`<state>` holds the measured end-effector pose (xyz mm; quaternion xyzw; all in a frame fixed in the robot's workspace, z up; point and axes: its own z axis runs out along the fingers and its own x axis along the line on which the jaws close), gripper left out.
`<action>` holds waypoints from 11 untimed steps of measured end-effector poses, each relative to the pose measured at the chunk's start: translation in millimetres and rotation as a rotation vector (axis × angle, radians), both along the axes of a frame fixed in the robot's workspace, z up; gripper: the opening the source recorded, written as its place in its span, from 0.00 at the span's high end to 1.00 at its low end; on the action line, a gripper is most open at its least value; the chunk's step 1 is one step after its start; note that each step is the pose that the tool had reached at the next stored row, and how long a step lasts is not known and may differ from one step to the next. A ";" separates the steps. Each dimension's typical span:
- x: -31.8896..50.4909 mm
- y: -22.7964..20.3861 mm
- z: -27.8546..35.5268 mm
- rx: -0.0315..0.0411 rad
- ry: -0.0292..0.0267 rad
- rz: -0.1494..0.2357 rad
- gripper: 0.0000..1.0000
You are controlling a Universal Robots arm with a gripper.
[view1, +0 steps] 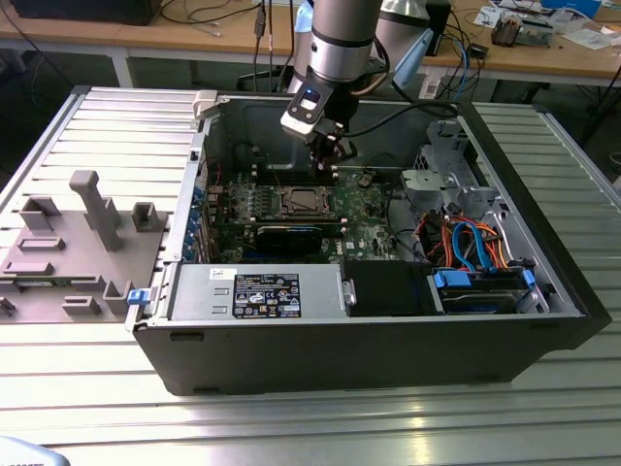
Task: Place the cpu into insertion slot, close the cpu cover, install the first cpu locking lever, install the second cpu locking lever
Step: 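Install the first cpu locking lever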
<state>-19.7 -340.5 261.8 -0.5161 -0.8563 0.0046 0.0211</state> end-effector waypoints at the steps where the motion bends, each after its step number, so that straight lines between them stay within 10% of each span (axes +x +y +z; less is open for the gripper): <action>1: 0.0 0.0 0.0 0.0000 0.0000 0.002 0.89; 11: 0.0 0.0 0.0 0.0000 0.0000 0.036 0.89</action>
